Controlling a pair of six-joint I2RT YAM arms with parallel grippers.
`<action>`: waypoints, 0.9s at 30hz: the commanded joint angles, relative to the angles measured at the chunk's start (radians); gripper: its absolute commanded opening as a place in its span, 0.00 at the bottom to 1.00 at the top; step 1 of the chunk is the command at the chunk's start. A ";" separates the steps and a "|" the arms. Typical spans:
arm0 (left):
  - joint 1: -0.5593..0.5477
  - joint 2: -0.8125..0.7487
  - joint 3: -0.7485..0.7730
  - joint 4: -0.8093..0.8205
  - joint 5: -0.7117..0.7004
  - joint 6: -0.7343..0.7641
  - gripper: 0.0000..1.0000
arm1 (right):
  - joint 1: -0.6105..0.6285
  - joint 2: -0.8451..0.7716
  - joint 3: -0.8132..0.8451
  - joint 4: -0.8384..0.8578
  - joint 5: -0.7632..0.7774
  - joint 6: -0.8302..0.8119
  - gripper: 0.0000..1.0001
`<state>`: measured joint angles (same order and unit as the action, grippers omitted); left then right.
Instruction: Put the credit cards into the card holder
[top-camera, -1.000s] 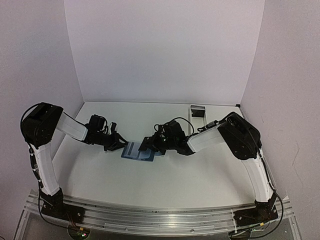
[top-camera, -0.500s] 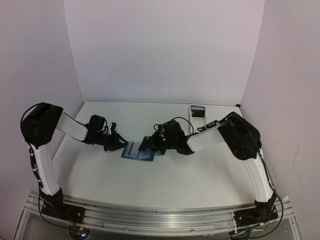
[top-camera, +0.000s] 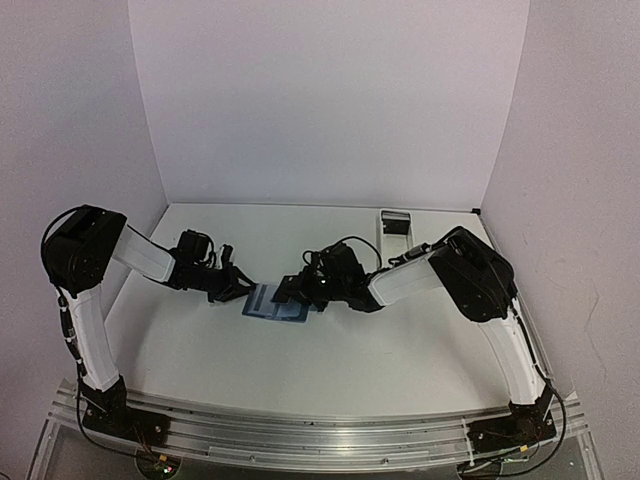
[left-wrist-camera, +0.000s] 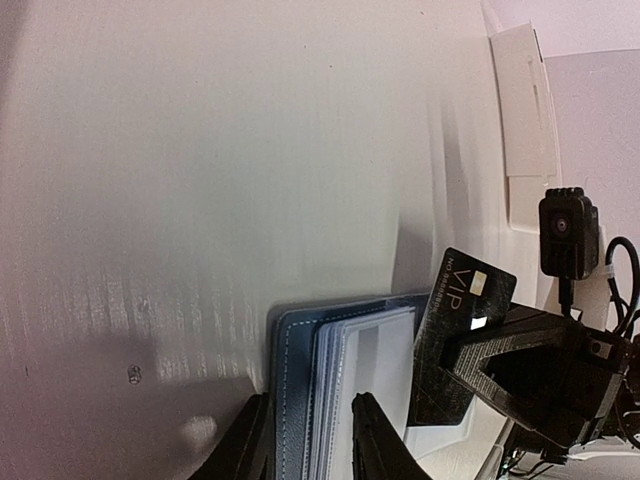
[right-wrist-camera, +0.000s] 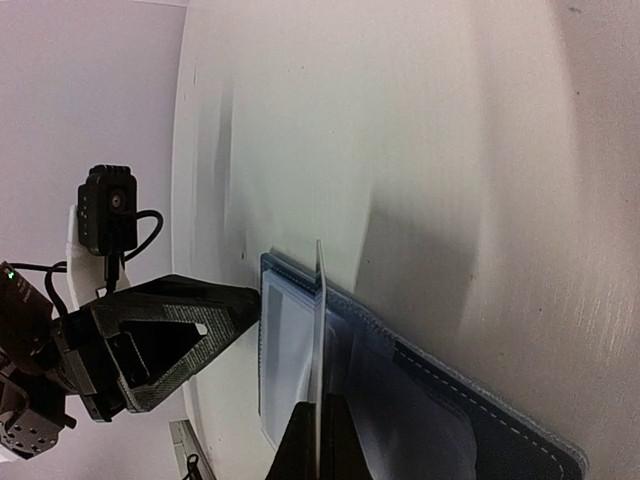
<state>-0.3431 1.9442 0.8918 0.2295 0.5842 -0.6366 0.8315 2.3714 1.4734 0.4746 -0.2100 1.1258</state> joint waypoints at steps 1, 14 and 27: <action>0.006 0.070 -0.066 -0.234 -0.076 0.013 0.33 | 0.010 0.018 0.006 0.005 -0.001 0.027 0.00; 0.011 0.045 -0.121 -0.149 0.085 0.042 0.56 | 0.006 0.047 -0.008 -0.055 -0.101 0.009 0.00; -0.008 -0.027 -0.241 0.022 0.080 -0.001 0.54 | 0.006 0.018 -0.052 -0.089 -0.309 -0.106 0.00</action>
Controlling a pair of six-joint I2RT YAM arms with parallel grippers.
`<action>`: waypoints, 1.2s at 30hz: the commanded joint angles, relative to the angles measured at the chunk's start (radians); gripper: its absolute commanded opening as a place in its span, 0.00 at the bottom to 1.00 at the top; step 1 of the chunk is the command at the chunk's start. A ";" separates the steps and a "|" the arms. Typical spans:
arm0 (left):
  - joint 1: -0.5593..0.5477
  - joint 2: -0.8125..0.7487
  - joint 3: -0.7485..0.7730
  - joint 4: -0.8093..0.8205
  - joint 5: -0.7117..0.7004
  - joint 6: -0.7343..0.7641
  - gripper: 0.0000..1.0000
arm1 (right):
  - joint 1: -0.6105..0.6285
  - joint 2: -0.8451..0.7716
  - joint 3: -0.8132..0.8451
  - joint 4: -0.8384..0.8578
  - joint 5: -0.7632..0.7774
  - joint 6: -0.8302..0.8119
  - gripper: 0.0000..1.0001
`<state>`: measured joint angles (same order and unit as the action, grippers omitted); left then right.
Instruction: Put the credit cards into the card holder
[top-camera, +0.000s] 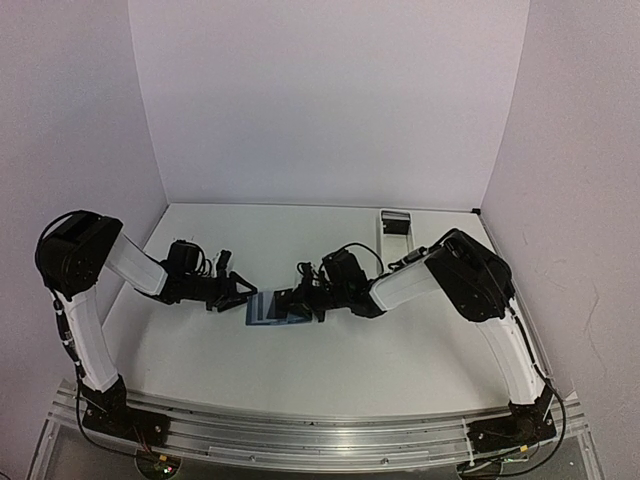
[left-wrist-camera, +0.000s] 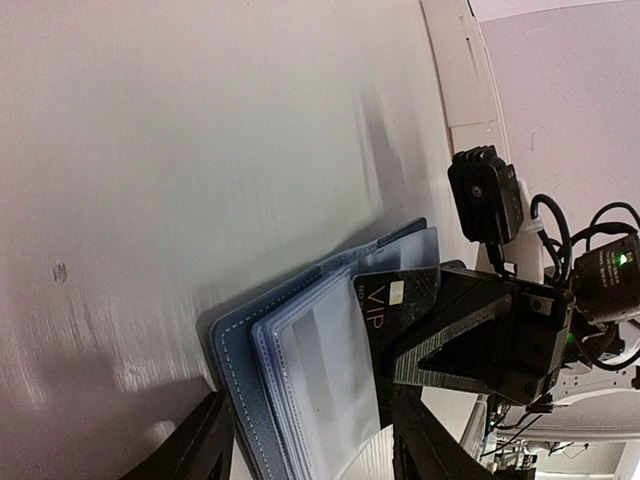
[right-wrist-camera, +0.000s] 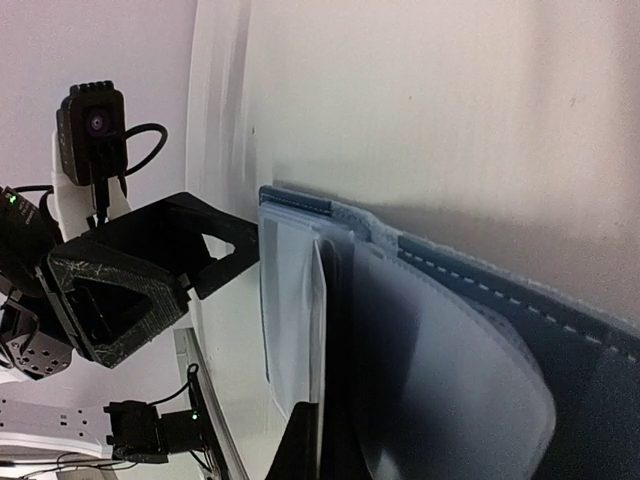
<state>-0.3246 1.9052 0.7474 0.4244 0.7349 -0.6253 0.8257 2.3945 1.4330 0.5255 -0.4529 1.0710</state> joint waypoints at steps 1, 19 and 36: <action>-0.032 0.003 -0.106 -0.174 -0.071 -0.007 0.53 | 0.012 0.000 0.006 -0.171 -0.068 -0.061 0.00; -0.108 0.025 -0.064 -0.101 -0.142 0.095 0.31 | 0.056 0.135 0.276 -0.598 -0.107 -0.216 0.00; -0.110 0.036 -0.052 -0.131 -0.132 0.107 0.00 | 0.041 0.095 0.191 -0.632 -0.217 -0.296 0.00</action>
<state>-0.3822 1.8862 0.7140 0.4205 0.5824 -0.5083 0.8232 2.4374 1.6945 0.0496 -0.6148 0.7173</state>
